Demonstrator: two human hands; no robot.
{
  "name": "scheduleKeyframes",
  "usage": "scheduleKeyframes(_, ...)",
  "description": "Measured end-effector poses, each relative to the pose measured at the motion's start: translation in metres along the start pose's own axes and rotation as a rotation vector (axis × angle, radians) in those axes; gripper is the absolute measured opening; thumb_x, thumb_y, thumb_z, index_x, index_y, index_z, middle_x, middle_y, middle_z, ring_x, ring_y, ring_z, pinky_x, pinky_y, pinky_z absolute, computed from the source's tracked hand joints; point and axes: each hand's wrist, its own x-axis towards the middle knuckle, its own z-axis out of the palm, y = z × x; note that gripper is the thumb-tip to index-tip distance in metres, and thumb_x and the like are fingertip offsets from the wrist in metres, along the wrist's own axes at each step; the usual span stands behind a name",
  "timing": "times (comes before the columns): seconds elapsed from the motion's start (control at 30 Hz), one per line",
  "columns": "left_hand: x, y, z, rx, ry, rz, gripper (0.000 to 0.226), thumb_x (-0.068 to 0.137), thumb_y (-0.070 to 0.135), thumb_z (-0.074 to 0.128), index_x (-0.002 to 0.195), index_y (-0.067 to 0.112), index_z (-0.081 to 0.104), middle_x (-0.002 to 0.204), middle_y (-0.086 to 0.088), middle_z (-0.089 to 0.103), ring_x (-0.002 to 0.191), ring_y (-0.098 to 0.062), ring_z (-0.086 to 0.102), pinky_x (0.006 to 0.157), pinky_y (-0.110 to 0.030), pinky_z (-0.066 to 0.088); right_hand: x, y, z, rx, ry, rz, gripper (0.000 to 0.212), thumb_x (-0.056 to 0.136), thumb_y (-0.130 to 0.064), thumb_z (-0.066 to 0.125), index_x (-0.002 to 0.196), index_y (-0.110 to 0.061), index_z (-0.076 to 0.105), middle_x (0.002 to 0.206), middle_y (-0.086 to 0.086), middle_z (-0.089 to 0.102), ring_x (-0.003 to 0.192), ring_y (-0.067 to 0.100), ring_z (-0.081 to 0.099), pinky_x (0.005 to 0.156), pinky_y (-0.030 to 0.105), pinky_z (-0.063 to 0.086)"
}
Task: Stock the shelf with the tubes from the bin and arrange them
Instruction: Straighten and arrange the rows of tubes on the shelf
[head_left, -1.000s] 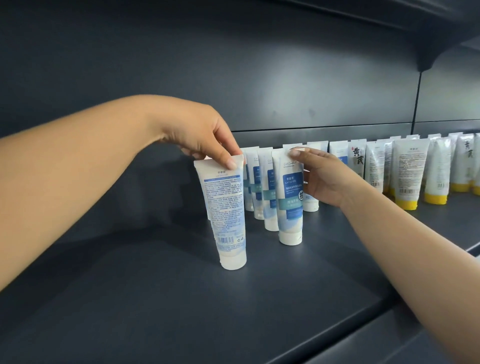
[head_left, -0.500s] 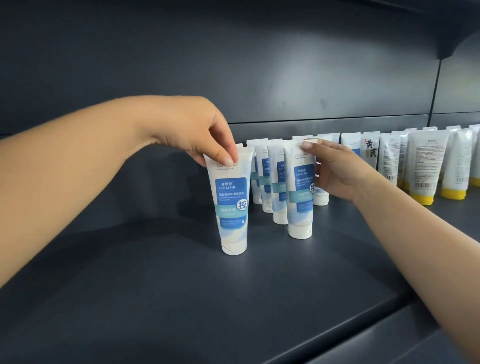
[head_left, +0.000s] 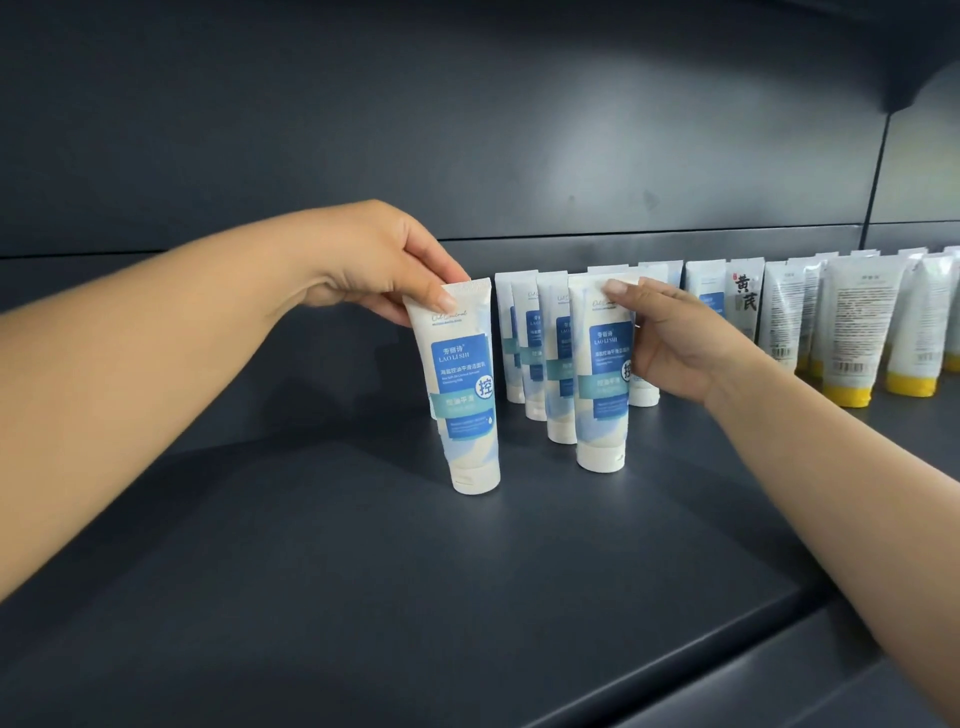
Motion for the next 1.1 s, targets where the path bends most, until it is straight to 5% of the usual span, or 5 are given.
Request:
scheduleKeyframes(0.5, 0.008, 0.016, 0.004, 0.198, 0.042, 0.043, 0.011, 0.08, 0.016, 0.069, 0.083, 0.025, 0.065, 0.086, 0.005, 0.066, 0.078, -0.005, 0.061, 0.062, -0.015, 0.053, -0.011, -0.01, 0.002, -0.131, 0.05, -0.019, 0.005, 0.087, -0.015, 0.059, 0.083, -0.014, 0.062, 0.071, -0.004, 0.069, 0.064, 0.01, 0.064, 0.065, 0.024, 0.052)
scheduleKeyframes(0.77, 0.002, 0.053, 0.016, 0.093, 0.273, 0.323, 0.01, 0.078, 0.019, 0.071, 0.076, 0.027, 0.065, 0.073, 0.009, 0.064, 0.064, 0.0, 0.057, 0.075, -0.016, 0.049, -0.011, -0.031, -0.031, -0.396, 0.478, -0.251, 0.019, 0.087, -0.016, 0.061, 0.069, -0.019, 0.056, 0.068, -0.002, 0.053, 0.063, 0.008, 0.049, 0.064, 0.019, 0.045)
scheduleKeyframes(0.87, -0.002, 0.074, 0.04, 0.056, 0.196, 0.437, 0.009, 0.078, 0.018, 0.07, 0.075, 0.025, 0.065, 0.069, 0.01, 0.066, 0.068, -0.002, 0.059, 0.073, -0.015, 0.052, -0.014, -0.037, -0.054, -0.505, 0.602, -0.242, 0.022, 0.087, -0.017, 0.061, 0.066, -0.019, 0.054, 0.065, -0.002, 0.051, 0.06, 0.008, 0.047, 0.059, 0.018, 0.041)
scheduleKeyframes(0.97, 0.002, 0.094, 0.073, 0.105, 0.098, 0.506, 0.008, 0.08, 0.019, 0.069, 0.074, 0.023, 0.065, 0.064, 0.013, 0.061, 0.052, 0.01, 0.053, 0.056, -0.004, 0.042, -0.023, -0.038, -0.065, -0.589, 0.598, -0.165, 0.024, 0.087, -0.016, 0.06, 0.065, -0.016, 0.053, 0.062, 0.0, 0.05, 0.056, 0.012, 0.044, 0.056, 0.021, 0.038)
scheduleKeyframes(1.1, 0.013, 0.115, 0.112, 0.183, 0.036, 0.612, 0.004, 0.082, 0.021, 0.066, 0.078, 0.023, 0.064, 0.068, 0.018, 0.058, 0.059, 0.008, 0.054, 0.057, -0.002, 0.039, -0.054, -0.048, -0.073, -0.935, 0.629, -0.17, 0.018, 0.087, -0.022, 0.061, 0.069, -0.02, 0.056, 0.069, -0.005, 0.056, 0.068, 0.013, 0.052, 0.071, 0.028, 0.042)
